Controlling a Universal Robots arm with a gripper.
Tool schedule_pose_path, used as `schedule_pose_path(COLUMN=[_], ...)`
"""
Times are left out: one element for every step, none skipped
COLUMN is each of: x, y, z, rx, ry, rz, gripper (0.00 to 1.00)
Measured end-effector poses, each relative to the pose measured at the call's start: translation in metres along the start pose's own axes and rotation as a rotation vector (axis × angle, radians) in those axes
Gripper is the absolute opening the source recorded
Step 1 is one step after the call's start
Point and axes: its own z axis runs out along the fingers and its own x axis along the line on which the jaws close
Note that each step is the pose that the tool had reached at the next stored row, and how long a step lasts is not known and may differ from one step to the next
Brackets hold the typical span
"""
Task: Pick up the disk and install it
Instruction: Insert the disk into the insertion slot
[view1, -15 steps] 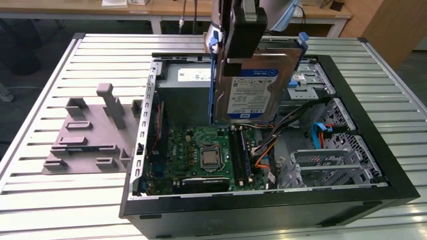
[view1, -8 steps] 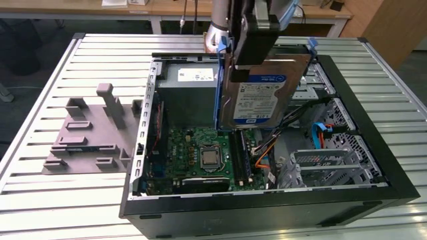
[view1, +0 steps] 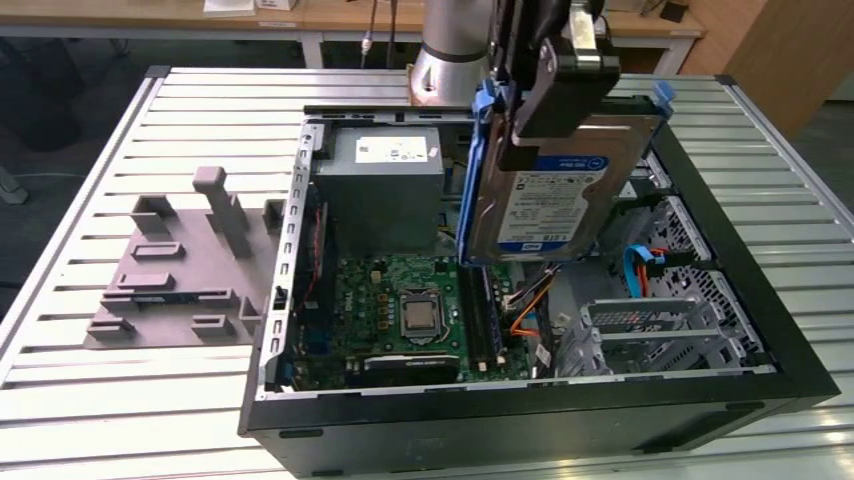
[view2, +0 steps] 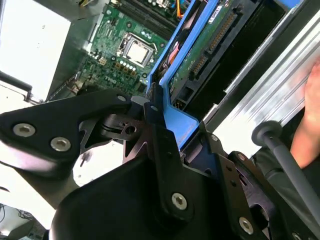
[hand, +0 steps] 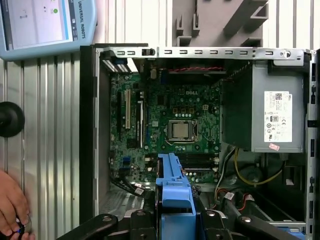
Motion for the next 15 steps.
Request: schedule_pose_path(x=[0.0024,0.005,0.0075,0.0101,0.0127,0.015,0.0169,0.0184,0.0197,0.0206,0.0213,0.0218,0.0223,0.0227,0.0233], y=[-0.0004,-0.0006,-0.0008,-0.001,-0.0012,-0.0015,-0.0022,-0.0036,-0.0056,-0.0082,-0.0111,-0.014,-0.0171,-0.0201,-0.023], z=[0.0003,0.0007,0.001,0.0015,0.0018,0.0021,0.0023,0.0024,0.0026,0.0029,0.0032,0.0035,0.0039,0.0041,0.0043], rx=[0.0,0.0,0.0,0.0,0.0,0.0,0.0,0.0,-0.0001,0.0,0.0,0.0,0.0,0.0,0.0], ry=[0.0,0.0,0.0001,0.0,0.0,-0.0001,-0.0001,0.0001,0.0002,0.0001,0.0001,0.0,-0.0002,-0.0002,0.0002], rz=[0.0,0.0,0.0,0.0,0.0,0.0,0.0,0.0,0.0,0.0,0.0,0.0,0.0,0.0,0.0], gripper=[0.36,0.36,0.36,0.36,0.36,0.36,0.36,0.36,0.36,0.36,0.36,0.36,0.36,0.36,0.36])
